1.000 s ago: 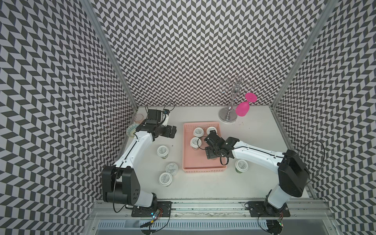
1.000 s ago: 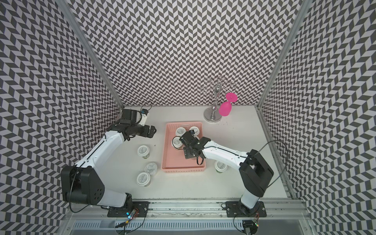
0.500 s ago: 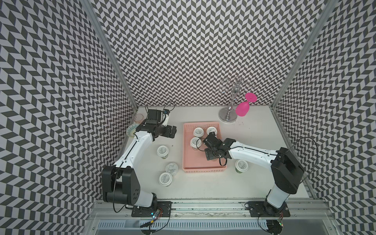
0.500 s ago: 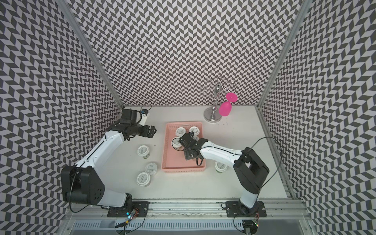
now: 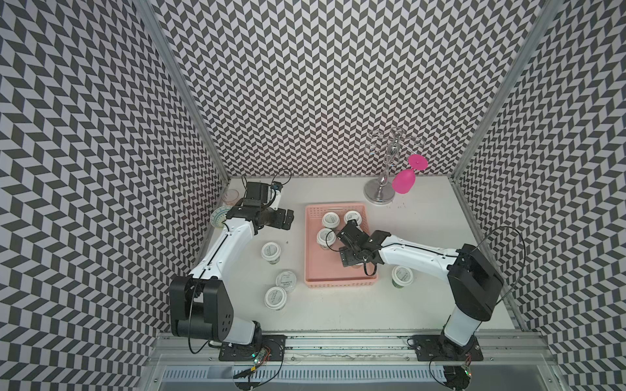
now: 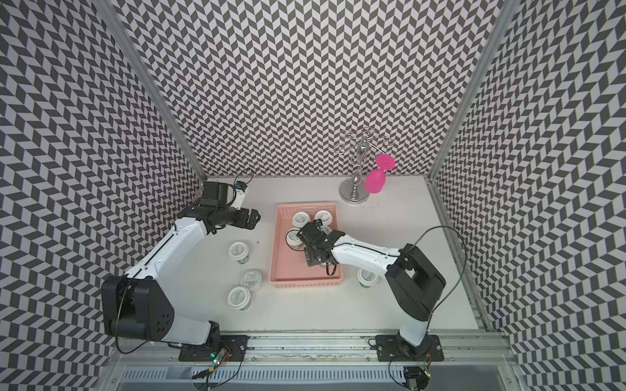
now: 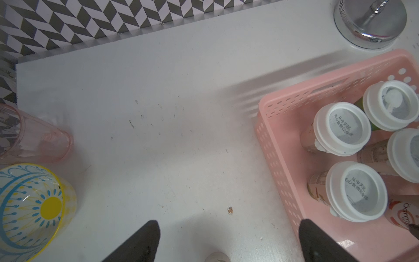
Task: Put the yogurt in the basket
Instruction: Place the yogurt in the basket.
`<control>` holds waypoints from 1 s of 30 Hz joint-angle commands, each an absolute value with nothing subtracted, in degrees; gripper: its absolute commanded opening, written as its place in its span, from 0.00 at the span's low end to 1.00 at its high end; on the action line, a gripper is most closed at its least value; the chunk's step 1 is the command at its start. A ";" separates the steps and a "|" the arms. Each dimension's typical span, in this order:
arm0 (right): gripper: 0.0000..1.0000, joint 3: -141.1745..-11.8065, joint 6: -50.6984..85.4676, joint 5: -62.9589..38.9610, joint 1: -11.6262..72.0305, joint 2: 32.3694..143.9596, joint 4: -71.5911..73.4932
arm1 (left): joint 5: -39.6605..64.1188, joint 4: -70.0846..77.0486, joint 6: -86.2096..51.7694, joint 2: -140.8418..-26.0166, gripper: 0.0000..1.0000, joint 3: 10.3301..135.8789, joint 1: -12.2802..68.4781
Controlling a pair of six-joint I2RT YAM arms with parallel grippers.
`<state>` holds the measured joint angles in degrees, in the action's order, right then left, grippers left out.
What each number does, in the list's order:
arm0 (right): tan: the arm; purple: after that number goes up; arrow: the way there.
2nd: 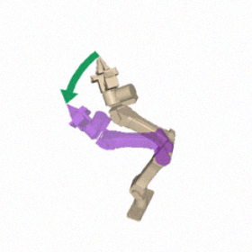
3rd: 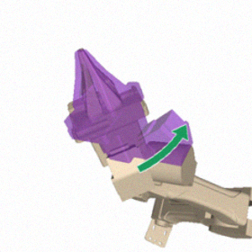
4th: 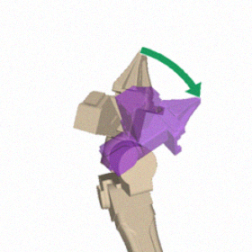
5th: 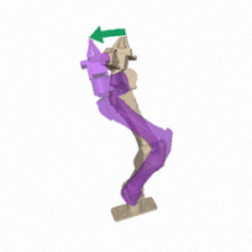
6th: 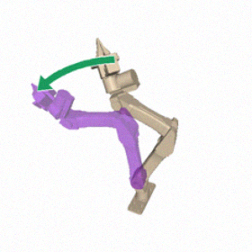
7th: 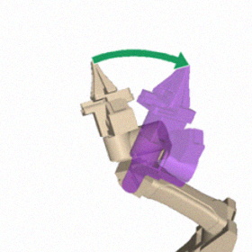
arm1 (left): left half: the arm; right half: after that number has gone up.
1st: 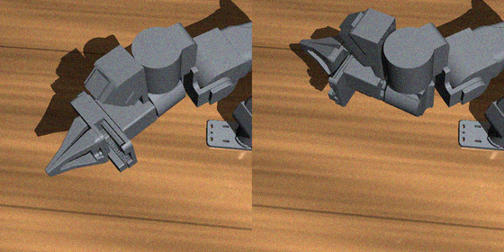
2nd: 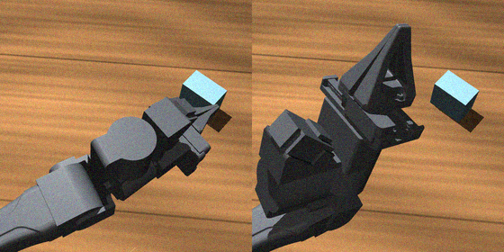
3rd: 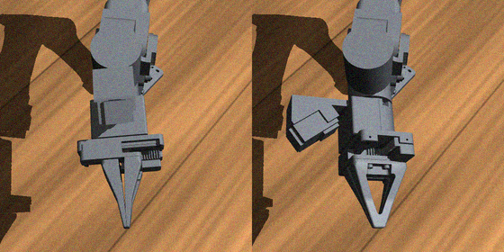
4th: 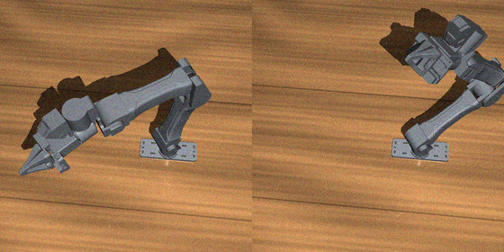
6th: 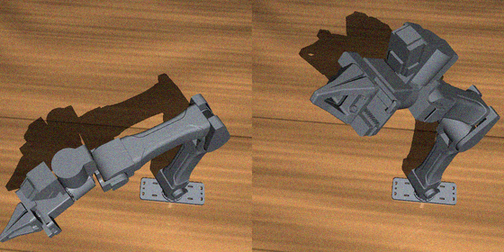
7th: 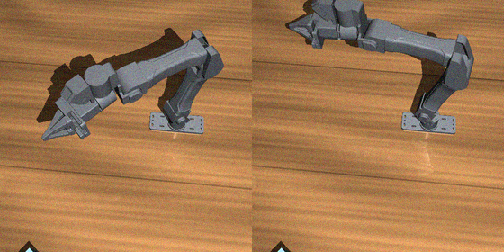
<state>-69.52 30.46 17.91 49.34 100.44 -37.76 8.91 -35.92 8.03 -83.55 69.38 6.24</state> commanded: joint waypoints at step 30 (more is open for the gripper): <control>1.00 -64.23 18.76 22.94 33.60 80.03 -37.53 | 6.29 -46.72 26.15 -76.30 1.00 63.86 8.70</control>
<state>-65.82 21.26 23.16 35.33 82.50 -41.21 10.17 -43.42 22.98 -77.76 64.84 8.58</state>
